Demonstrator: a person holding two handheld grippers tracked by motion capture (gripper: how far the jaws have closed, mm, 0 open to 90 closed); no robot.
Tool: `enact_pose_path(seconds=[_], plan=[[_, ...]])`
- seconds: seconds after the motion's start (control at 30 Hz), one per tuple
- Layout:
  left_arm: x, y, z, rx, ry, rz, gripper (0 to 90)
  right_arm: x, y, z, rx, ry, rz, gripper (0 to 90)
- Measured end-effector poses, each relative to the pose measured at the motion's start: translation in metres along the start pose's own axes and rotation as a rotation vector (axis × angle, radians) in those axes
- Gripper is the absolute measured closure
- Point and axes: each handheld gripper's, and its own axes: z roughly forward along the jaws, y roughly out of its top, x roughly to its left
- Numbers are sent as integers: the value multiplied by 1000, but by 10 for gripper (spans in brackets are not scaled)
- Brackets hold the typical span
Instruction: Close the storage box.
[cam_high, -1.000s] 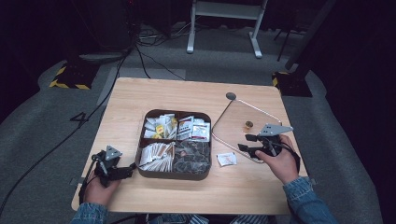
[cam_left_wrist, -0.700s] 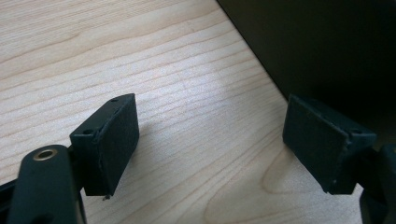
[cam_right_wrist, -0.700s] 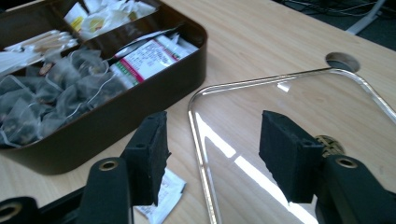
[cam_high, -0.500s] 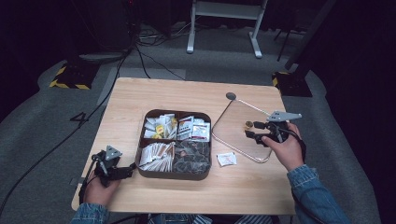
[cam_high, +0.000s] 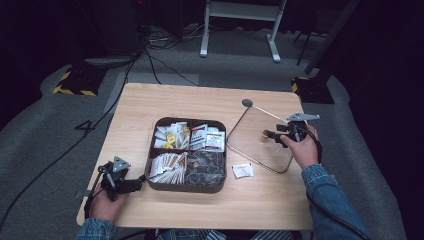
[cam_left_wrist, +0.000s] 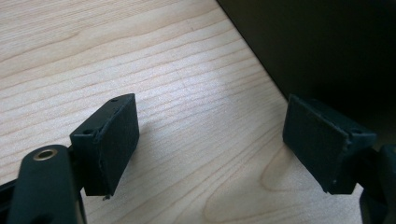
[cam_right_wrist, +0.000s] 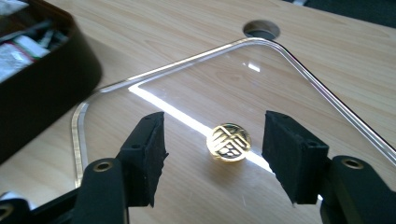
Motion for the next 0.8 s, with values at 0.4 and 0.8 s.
enact_pose_path(seconds=[0.4, 0.8], plan=[[0, 0, 0, 1, 0, 0, 190, -15, -17, 32, 26, -16, 86, 391], [0, 0, 0, 0, 0, 0, 190, -10, -22, 56, 49, -39, 75, 455]])
